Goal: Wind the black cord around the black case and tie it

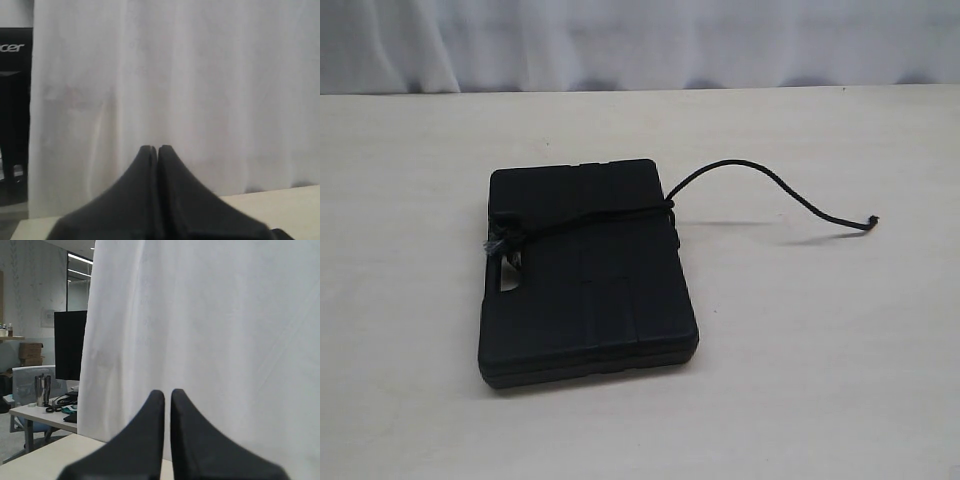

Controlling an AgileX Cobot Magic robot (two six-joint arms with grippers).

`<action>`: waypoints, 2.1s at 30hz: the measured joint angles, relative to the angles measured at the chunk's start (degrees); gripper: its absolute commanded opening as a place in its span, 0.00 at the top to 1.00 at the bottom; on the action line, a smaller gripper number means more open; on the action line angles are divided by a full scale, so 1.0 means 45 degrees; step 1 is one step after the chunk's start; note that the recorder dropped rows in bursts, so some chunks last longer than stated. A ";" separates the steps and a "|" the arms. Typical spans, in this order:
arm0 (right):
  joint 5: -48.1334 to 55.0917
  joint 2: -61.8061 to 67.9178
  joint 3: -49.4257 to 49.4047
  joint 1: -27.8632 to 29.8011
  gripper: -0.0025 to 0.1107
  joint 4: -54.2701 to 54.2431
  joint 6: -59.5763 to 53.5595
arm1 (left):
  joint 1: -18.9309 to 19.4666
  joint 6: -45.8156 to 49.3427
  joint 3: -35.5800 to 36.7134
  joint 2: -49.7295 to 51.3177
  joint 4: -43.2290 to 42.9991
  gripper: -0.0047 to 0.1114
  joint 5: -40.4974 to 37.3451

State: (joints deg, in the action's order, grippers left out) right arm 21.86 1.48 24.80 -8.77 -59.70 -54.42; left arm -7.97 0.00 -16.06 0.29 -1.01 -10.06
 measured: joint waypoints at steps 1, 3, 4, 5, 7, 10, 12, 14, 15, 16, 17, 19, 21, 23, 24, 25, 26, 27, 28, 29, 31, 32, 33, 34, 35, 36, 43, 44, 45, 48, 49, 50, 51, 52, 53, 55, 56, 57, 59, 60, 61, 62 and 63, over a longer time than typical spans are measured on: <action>0.0000 0.0000 0.0000 0.0000 0.94 0.0000 0.0000 | 0.0196 0.0000 0.0118 0.0000 -0.0031 0.96 0.0000; 0.0000 0.0000 0.0000 0.0000 0.94 0.0000 0.0000 | 0.0619 0.0000 0.0454 -0.0017 -0.0121 0.96 0.0029; 0.0000 0.0000 0.0000 0.0000 0.94 0.0000 0.0000 | 0.0768 0.0000 0.0615 -0.0028 -0.0179 0.96 0.0105; 0.0000 0.0000 0.0000 0.0000 0.94 0.0000 0.0000 | 0.0986 0.0000 0.0887 -0.0028 -0.0208 0.96 0.0197; 0.0000 0.0000 0.0000 0.0000 0.94 0.0000 0.0000 | 0.1308 0.0000 0.1333 -0.0028 -0.0273 0.96 0.0378; 0.0000 0.0000 0.0000 0.0000 0.94 0.0000 0.0000 | 0.1839 0.0080 0.2126 -0.0028 -0.0273 0.96 0.0563; 0.0000 0.0000 0.0000 0.0000 0.94 0.0000 0.0000 | 0.2089 0.0080 0.2585 -0.0028 -0.0294 0.96 0.0589; 0.0000 0.0000 0.0000 0.0000 0.94 0.0000 0.0000 | 0.2247 0.0000 0.3069 -0.0028 -0.0320 0.96 0.0593; 0.0000 0.0000 0.0000 0.0000 0.94 0.0000 0.0000 | 0.2313 0.0000 0.3244 -0.0028 -0.0320 0.96 0.0617; 0.0000 0.0000 0.0000 0.0000 0.94 0.0000 0.0000 | 0.2315 0.0000 0.3414 -0.0028 -0.0343 0.96 0.0593; 0.0000 0.0000 0.0000 0.0000 0.94 0.0000 0.0000 | 0.2337 0.0000 0.3496 -0.0028 -0.0367 0.96 0.0478; 0.0000 0.0000 0.0000 0.0000 0.94 0.0000 0.0000 | 0.2337 0.0000 0.3515 -0.0028 -0.0556 0.96 -0.0119; 0.0000 0.0000 0.0000 0.0000 0.94 0.0000 0.0000 | 0.2337 0.0000 0.3525 -0.0028 -0.0780 0.96 -0.0856; 0.0000 0.0000 0.0000 0.0000 0.94 0.0000 0.0000 | 0.2337 0.0000 0.3525 -0.0028 -0.0868 0.96 -0.1290; 0.0000 0.0000 0.0000 0.0000 0.94 0.0000 0.0000 | 0.2337 0.0000 0.3525 -0.0028 -0.0901 0.96 -0.1449; 0.0000 0.0000 0.0000 0.0000 0.94 0.0000 0.0000 | 0.2337 0.0000 0.3525 -0.0028 -0.0901 0.96 -0.1554; 0.0000 0.0000 0.0000 0.0000 0.94 0.0000 0.0000 | 0.2337 0.0000 0.3525 -0.0028 -0.0901 0.96 -0.1640; 0.0000 0.0000 0.0000 0.0000 0.94 0.0000 0.0000 | 0.2337 -0.0181 0.3525 -0.0028 -0.0901 0.96 -0.1666; 0.0000 0.0000 0.0000 0.0000 0.94 0.0000 0.0000 | 0.2337 -0.0263 0.3525 -0.0028 -0.0901 0.96 -0.1664; 0.0000 0.0000 0.0000 0.0000 0.94 0.0000 0.0000 | 0.2337 -0.0289 0.3525 -0.0028 -0.0901 0.96 -0.1680; 0.0000 0.0000 0.0000 0.0000 0.94 0.0000 0.0000 | 0.2337 -0.0314 0.3525 -0.0028 -0.0901 0.96 -0.1692; 0.0000 0.0000 0.0000 0.0000 0.94 0.0000 0.0000 | 0.2337 -0.0342 0.3525 -0.0028 -0.0901 0.96 -0.1692; 0.0000 0.0000 0.0000 0.0000 0.94 0.0000 0.0000 | 0.2337 -0.0367 0.3525 -0.0028 -0.0928 0.96 -0.1692; 0.0000 0.0000 0.0000 0.0000 0.94 0.0000 0.0000 | 0.2337 -0.0367 0.3525 -0.0028 -0.0928 0.96 -0.1692; 0.0000 0.0000 0.0000 0.0000 0.94 0.0000 0.0000 | 0.2337 -0.0367 0.3525 -0.0028 -0.0928 0.96 -0.1692; 0.0000 0.0000 0.0000 0.0000 0.94 0.0000 0.0000 | 0.2337 -0.0367 0.3525 -0.0028 -0.0928 0.96 -0.1692; 0.0000 0.0000 0.0000 0.0000 0.94 0.0000 0.0000 | 0.2337 -0.0367 0.3525 -0.0028 -0.0947 0.96 -0.1723; 0.0000 0.0000 0.0000 0.0000 0.94 0.0000 0.0000 | 0.2337 -0.0367 0.3525 -0.0028 -0.0947 0.96 -0.1723; 0.0000 0.0000 0.0000 0.0000 0.94 0.0000 0.0000 | 0.2337 -0.0367 0.3525 -0.0028 -0.0947 0.96 -0.1723; 0.0000 0.0000 0.0000 0.0000 0.94 0.0000 0.0000 | 0.2337 -0.0367 0.3525 -0.0028 -0.0947 0.96 -0.1723; 0.0000 0.0000 0.0000 0.0000 0.94 0.0000 0.0000 | 0.2337 -0.0367 0.3525 -0.0028 -0.0947 0.96 -0.1723; 0.0000 0.0000 0.0000 0.0000 0.94 0.0000 0.0000 | 0.2337 -0.0367 0.3525 -0.0028 -0.0947 0.96 -0.1723; 0.0000 0.0000 0.0000 0.0000 0.94 0.0000 0.0000 | 0.2337 -0.0367 0.3525 -0.0028 -0.0947 0.96 -0.1723; 0.0000 0.0000 0.0000 0.0000 0.94 0.0000 0.0000 | 0.2337 -0.0367 0.3525 -0.0028 -0.0947 0.96 -0.1723; 0.0000 0.0000 0.0000 0.0000 0.94 0.0000 0.0000 | 0.2337 -0.0367 0.3525 -0.0028 -0.0947 0.96 -0.1723; 0.0000 0.0000 0.0000 0.0000 0.94 0.0000 0.0000 | 0.2337 -0.0367 0.3525 -0.0028 -0.0947 0.96 -0.1723; 0.0000 0.0000 0.0000 0.0000 0.94 0.0000 0.0000 | 0.2337 -0.0367 0.3525 -0.0028 -0.0947 0.96 -0.1723; 0.0000 0.0000 0.0000 0.0000 0.94 0.0000 0.0000 | 0.2337 -0.0367 0.3525 -0.0028 -0.0947 0.96 -0.1723; -0.0054 0.0000 0.0000 0.0000 0.94 0.0212 0.0000 | 0.2337 -0.0367 0.3525 -0.0028 -0.0947 0.96 -0.1723; -0.0079 0.0000 0.0000 0.0000 0.94 0.0489 0.0028 | 0.2337 -0.0367 0.3525 -0.0028 -0.0947 0.96 -0.1723; -0.0112 0.0000 0.0000 0.0000 0.94 0.0981 0.0233 | 0.2337 -0.0367 0.3525 -0.0028 -0.0947 0.96 -0.1723; -0.0139 0.0000 0.0000 0.0000 0.94 0.1672 0.0621 | 0.2337 -0.0367 0.3525 -0.0028 -0.0947 0.96 -0.1723; -0.0140 0.0000 -0.0023 0.0000 0.94 0.2554 0.1246 | 0.2337 -0.0367 0.3525 -0.0028 -0.0947 0.96 -0.1723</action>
State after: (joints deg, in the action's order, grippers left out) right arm 21.23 1.48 24.70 -8.77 -48.21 -48.81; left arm 2.55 -1.65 -0.20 0.16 -5.27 -17.82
